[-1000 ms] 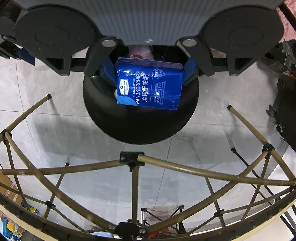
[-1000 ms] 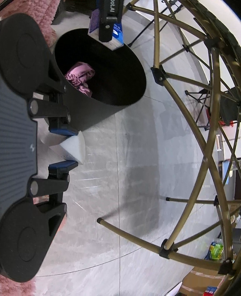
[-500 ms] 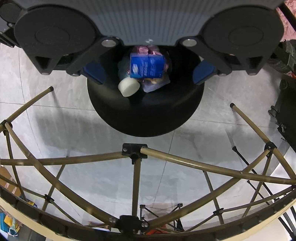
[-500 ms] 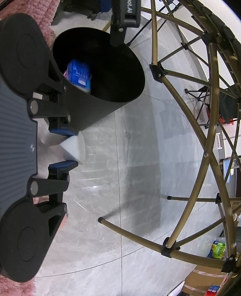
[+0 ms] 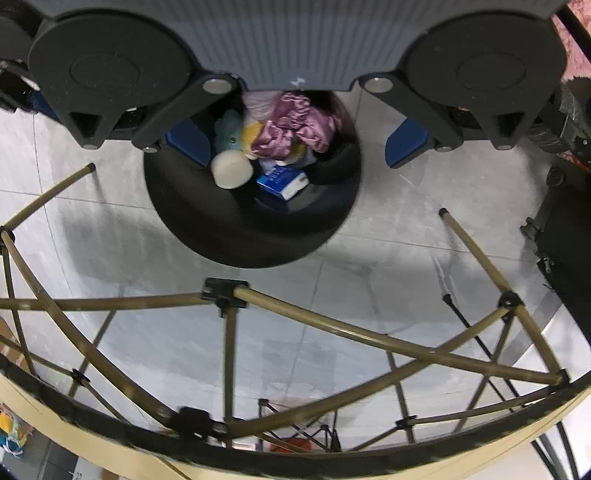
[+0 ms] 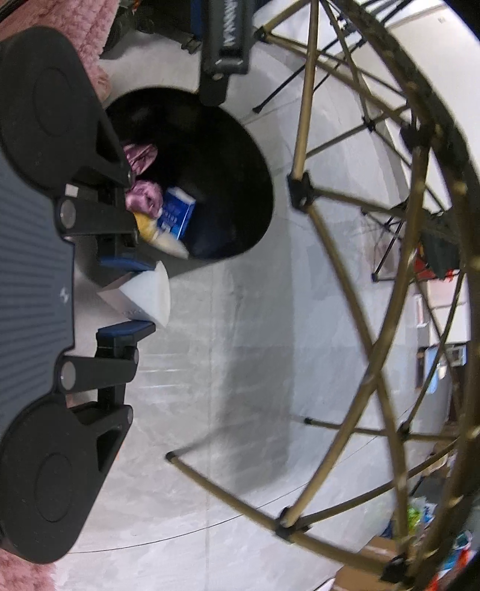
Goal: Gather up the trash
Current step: 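Move the right tool over the bin and open it to drop the foam wedge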
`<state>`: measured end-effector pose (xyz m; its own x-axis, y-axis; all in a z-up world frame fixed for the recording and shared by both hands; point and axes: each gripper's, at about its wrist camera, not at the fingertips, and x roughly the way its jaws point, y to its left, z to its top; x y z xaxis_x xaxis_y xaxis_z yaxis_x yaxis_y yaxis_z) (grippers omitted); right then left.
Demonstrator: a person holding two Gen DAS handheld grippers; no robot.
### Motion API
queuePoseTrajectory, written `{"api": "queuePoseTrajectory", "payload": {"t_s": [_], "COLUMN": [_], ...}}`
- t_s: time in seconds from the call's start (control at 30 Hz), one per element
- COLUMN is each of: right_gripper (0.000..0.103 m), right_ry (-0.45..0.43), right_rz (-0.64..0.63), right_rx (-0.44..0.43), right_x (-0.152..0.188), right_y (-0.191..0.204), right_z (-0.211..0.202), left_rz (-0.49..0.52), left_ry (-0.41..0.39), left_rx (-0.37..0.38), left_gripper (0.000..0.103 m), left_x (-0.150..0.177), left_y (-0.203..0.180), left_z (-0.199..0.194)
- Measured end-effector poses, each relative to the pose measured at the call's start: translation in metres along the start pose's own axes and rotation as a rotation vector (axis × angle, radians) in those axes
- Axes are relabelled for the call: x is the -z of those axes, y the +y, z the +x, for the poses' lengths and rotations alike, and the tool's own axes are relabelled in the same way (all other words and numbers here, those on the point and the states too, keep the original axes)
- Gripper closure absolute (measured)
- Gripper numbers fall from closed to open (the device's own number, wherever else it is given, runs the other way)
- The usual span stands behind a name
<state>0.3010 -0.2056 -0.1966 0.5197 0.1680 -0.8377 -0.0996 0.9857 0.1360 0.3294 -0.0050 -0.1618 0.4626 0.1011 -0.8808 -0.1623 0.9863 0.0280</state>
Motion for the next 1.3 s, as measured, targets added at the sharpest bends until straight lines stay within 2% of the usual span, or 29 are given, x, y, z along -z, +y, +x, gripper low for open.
{"api": "queuePoseTrajectory", "payload": {"t_s": [0.23,0.67,1.17,1.3], "right_gripper": [0.075,0.075,0.074,0.065], "right_ry": [-0.043,-0.022,0.032,0.045], "right_rz": [-0.071,-0.151,-0.157,-0.149], "right_rx": [-0.044,-0.103,-0.113,-0.11], "right_x": [-0.016,-0.032,-0.04,-0.04], "right_y": [0.041,0.103,0.125,0.125], "right_z": [-0.009,0.001,0.021,0.023], "left_rz": [-0.047,-0.139,-0.167,-0.163], "left_ry": [-0.033,-0.033,-0.018,-0.02], "left_rx": [-0.021,-0.063,-0.108,-0.109], "left_gripper": [0.0,0.0,0.0,0.0], "left_x": [0.004,0.013,0.023,0.024], "left_y": [0.036,0.095,0.123,0.124], "left_z": [-0.01,-0.01,-0.002,-0.002]}}
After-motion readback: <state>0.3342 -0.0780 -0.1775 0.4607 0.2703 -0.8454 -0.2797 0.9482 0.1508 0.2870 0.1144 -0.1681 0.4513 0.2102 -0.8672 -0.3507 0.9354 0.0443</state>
